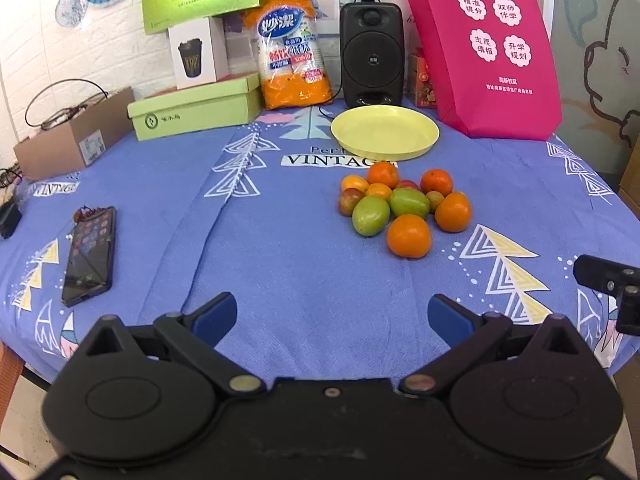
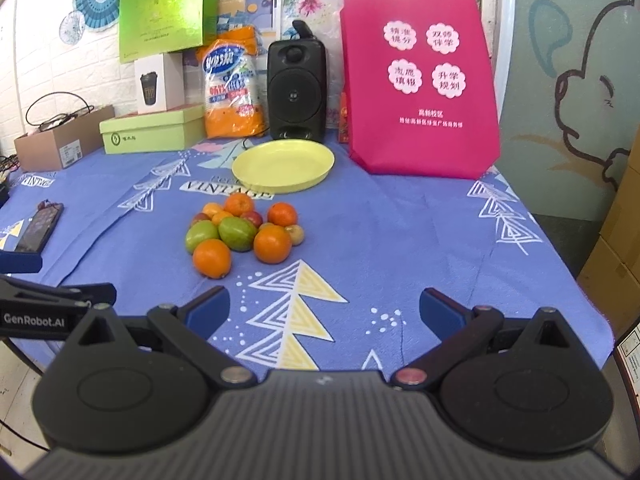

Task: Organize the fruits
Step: 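Move both tools toward the fruit cluster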

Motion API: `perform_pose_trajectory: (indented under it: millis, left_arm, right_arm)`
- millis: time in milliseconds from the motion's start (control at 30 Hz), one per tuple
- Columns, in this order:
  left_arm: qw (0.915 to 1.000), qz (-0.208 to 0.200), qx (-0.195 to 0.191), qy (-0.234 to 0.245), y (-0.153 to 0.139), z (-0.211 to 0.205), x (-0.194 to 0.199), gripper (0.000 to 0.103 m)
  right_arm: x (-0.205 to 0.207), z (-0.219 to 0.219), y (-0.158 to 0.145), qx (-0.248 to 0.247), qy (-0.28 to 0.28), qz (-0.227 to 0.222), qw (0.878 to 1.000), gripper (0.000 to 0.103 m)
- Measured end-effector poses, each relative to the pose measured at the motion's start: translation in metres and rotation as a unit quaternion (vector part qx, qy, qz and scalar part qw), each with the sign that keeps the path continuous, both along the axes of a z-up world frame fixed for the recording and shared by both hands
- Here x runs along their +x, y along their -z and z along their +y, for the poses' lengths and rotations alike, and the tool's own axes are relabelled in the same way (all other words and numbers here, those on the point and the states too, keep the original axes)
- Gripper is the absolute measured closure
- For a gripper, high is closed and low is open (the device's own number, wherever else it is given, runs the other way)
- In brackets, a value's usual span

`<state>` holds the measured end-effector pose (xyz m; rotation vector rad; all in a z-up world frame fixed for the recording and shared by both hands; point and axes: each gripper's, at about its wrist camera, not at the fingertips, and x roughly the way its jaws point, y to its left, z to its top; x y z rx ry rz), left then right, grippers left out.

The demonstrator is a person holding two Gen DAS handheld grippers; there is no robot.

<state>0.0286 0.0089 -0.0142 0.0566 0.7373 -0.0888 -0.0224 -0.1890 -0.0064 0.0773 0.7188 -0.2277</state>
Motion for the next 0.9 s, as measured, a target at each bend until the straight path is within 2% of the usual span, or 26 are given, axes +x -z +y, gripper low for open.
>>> perform_pose_trajectory:
  millis: [133,300,367,467,567,633,767,900]
  left_arm:
    - [0.9999,0.005,-0.009,0.004,0.003,0.006,0.006,0.0]
    - [1.0,0.005,-0.009,0.0,0.003,0.009,0.012,0.0]
    - [0.9999,-0.003,-0.012,-0.004,0.002,0.011,0.013,0.0]
    - [0.9999,-0.012,-0.001,-0.011,0.001,0.013,0.014,0.0]
    - [0.9978,-0.044,0.027,-0.04,0.002,0.012,0.012,0.0]
    - [0.9973,-0.046,0.024,-0.053,0.003,0.015,0.014,0.0]
    - [0.9989,-0.028,-0.015,-0.035,0.002,0.023,0.021,0.0]
    - [0.9989,-0.038,0.009,-0.024,0.002,0.018,0.022,0.0]
  right_arm:
    - [0.006,-0.009,0.008,0.007,0.011,0.013,1.0,0.0]
    - [0.012,-0.027,0.004,0.036,0.029,0.007,0.999,0.0]
    - [0.012,-0.037,0.001,0.065,0.04,-0.009,0.997,0.0]
    - [0.014,-0.056,0.004,0.136,0.058,-0.02,0.989,0.0]
    - [0.018,-0.057,0.008,0.094,0.069,-0.019,0.993,0.0]
    - [0.018,-0.055,0.01,0.068,0.064,-0.028,0.995,0.0]
    - [0.022,-0.051,0.01,0.055,0.051,-0.029,0.997,0.0]
    - [0.03,-0.05,0.012,0.045,0.037,-0.003,0.998,0.0]
